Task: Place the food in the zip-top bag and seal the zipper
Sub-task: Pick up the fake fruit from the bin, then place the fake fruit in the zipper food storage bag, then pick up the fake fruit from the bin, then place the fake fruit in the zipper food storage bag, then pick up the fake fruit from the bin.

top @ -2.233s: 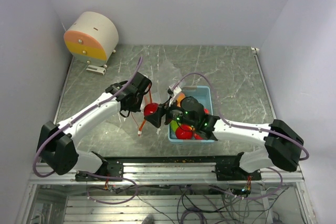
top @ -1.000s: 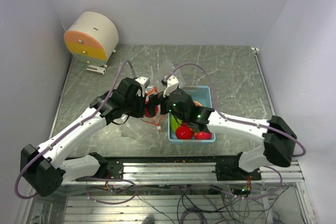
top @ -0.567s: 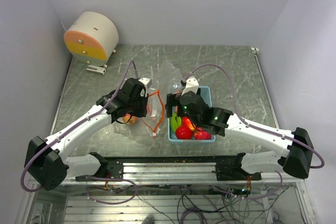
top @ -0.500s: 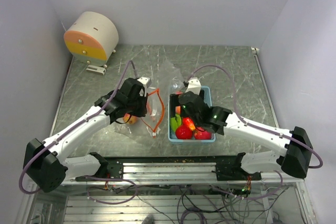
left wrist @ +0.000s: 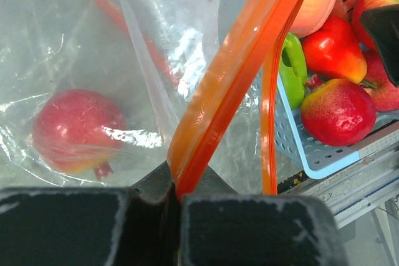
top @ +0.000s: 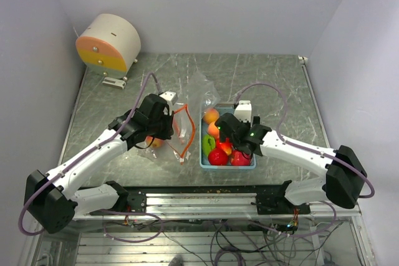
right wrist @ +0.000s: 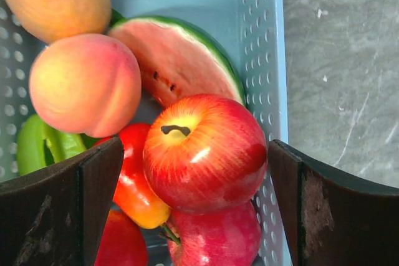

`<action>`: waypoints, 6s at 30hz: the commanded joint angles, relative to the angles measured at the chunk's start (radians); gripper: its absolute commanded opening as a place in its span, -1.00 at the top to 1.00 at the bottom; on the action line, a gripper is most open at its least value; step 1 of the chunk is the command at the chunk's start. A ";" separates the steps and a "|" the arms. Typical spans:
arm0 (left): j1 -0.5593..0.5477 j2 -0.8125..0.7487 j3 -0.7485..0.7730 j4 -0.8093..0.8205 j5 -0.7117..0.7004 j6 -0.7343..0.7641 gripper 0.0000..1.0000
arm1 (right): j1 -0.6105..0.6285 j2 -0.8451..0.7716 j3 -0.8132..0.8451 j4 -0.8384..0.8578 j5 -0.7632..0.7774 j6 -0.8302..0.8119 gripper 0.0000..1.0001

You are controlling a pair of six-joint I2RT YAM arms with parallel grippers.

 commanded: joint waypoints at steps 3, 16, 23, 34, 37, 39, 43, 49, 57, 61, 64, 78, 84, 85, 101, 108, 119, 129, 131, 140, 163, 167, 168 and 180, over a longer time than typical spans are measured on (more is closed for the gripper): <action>-0.001 -0.029 -0.009 0.026 -0.006 0.015 0.86 | -0.005 0.016 -0.030 -0.056 0.015 0.073 -1.00; -0.002 -0.047 -0.013 0.017 -0.011 0.010 0.86 | -0.024 0.060 -0.047 0.048 0.032 0.006 -0.45; -0.001 -0.048 -0.011 0.013 -0.016 0.007 0.86 | 0.027 -0.062 0.033 0.032 0.028 -0.086 -0.18; -0.002 -0.055 -0.001 0.001 -0.012 0.000 0.86 | 0.126 -0.220 -0.110 0.794 -0.684 -0.332 -0.21; -0.001 -0.063 0.012 -0.008 -0.003 -0.005 0.86 | 0.125 -0.134 -0.099 0.887 -0.695 -0.351 -0.22; -0.001 -0.071 0.022 -0.013 0.006 -0.008 0.86 | 0.125 -0.084 -0.086 0.939 -0.718 -0.352 -0.23; -0.001 -0.090 0.037 -0.013 0.028 -0.010 0.86 | 0.126 -0.006 -0.071 1.021 -0.726 -0.345 -0.23; -0.001 -0.116 0.042 -0.009 0.070 -0.019 0.86 | 0.126 0.117 -0.003 0.925 -0.558 -0.366 -0.23; -0.002 -0.140 0.056 -0.051 0.016 -0.020 0.86 | 0.172 0.200 0.110 0.739 -0.332 -0.415 -0.96; -0.001 -0.126 0.044 -0.037 0.017 -0.022 0.86 | 0.216 0.143 0.122 0.695 -0.293 -0.440 -1.00; -0.001 -0.113 0.025 -0.020 0.004 -0.025 0.86 | 0.242 0.087 0.126 0.602 -0.296 -0.440 -1.00; -0.001 -0.034 0.055 0.023 0.020 -0.003 0.86 | 0.252 -0.159 0.116 0.130 -0.081 -0.278 -1.00; -0.001 -0.089 0.077 0.034 0.056 0.001 0.86 | 0.222 -0.117 0.078 -0.042 -0.111 -0.152 -1.00; -0.001 -0.083 0.077 0.024 0.011 0.006 0.86 | 0.216 -0.112 0.068 -0.053 -0.122 -0.140 -1.00; -0.001 -0.041 0.048 0.007 -0.055 0.011 0.86 | 0.184 -0.056 -0.116 0.152 -0.350 -0.093 -0.99; -0.001 -0.040 0.017 0.019 -0.041 0.005 0.86 | 0.177 -0.005 -0.133 0.162 -0.351 -0.070 -0.52; -0.001 -0.053 0.019 0.014 -0.044 0.001 0.86 | 0.171 -0.175 0.074 0.087 -0.268 -0.176 0.50; -0.002 -0.059 0.033 0.017 0.001 -0.005 0.86 | 0.166 -0.203 0.019 0.624 -0.492 -0.314 0.50; -0.001 -0.063 0.034 0.019 0.008 -0.007 0.86 | 0.167 -0.158 0.020 0.735 -0.556 -0.337 0.50; -0.001 -0.100 0.058 -0.025 0.025 -0.014 0.86 | 0.146 0.053 0.055 0.887 -0.533 -0.353 0.49; -0.001 -0.104 0.025 -0.007 -0.055 -0.030 0.86 | 0.154 0.015 0.139 0.683 -0.433 -0.393 -1.00; -0.001 -0.065 0.016 0.017 -0.072 -0.033 0.86 | 0.160 -0.093 0.137 0.491 -0.359 -0.344 -1.00; -0.001 -0.061 0.016 0.024 -0.071 -0.033 0.86 | 0.160 -0.111 0.111 0.428 -0.317 -0.318 -1.00; -0.001 -0.102 0.013 0.017 -0.070 -0.021 0.86 | 0.045 -0.050 -0.034 0.062 -0.264 -0.083 -0.93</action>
